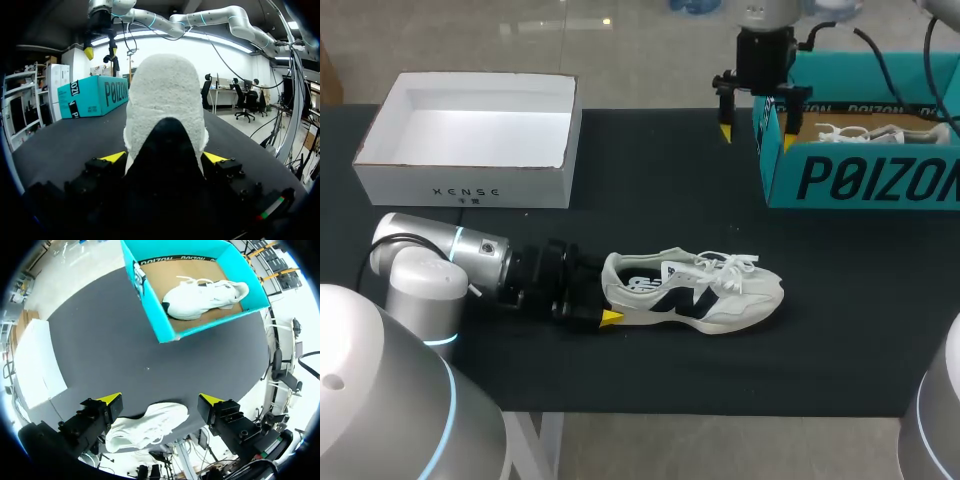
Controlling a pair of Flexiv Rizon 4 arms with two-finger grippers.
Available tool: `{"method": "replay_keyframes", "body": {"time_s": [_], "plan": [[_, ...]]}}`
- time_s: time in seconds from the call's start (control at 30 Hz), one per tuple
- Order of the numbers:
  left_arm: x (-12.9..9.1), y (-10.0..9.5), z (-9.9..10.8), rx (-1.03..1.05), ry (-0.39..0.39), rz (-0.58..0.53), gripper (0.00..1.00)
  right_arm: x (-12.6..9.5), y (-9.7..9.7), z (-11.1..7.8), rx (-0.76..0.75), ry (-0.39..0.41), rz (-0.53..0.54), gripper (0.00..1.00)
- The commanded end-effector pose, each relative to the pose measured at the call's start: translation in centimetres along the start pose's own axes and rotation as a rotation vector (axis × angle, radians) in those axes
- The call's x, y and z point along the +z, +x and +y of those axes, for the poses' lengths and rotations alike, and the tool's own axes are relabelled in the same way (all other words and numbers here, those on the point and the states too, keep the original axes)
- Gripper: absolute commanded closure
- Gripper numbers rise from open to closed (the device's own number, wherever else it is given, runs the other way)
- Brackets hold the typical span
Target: Take the shoe out of the shoebox, open the shoe tongue, remove and reinsert the insole, then place the shoe into the shoebox
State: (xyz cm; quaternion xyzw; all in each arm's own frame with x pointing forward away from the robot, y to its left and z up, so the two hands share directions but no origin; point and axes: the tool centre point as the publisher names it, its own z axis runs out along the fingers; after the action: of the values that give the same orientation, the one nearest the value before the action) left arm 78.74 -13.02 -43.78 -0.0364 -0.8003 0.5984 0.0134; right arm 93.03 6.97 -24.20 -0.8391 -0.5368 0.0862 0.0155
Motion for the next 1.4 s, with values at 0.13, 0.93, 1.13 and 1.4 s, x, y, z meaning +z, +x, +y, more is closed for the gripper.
{"method": "replay_keyframes", "body": {"time_s": [0.13, 0.93, 1.13, 1.4], "plan": [[0.1, 0.0, 0.5, 0.001, -0.003, -0.001, 1.0, 2.6, 2.0, -6.5, -0.038, -0.046, 0.031, 0.0], [0.1, 0.0, 0.5, 0.001, -0.003, -0.001, 1.0, 4.0, 5.0, -12.6, -0.057, -0.017, 0.079, 0.0], [0.1, 0.0, 0.5, 0.001, -0.003, -0.001, 1.0, 4.4, 6.6, -14.6, -0.093, -0.012, 0.043, 0.0], [0.1, 0.0, 0.5, 0.001, -0.003, -0.001, 1.0, 7.0, 8.3, -19.2, -0.086, -0.031, 0.002, 0.0]]}}
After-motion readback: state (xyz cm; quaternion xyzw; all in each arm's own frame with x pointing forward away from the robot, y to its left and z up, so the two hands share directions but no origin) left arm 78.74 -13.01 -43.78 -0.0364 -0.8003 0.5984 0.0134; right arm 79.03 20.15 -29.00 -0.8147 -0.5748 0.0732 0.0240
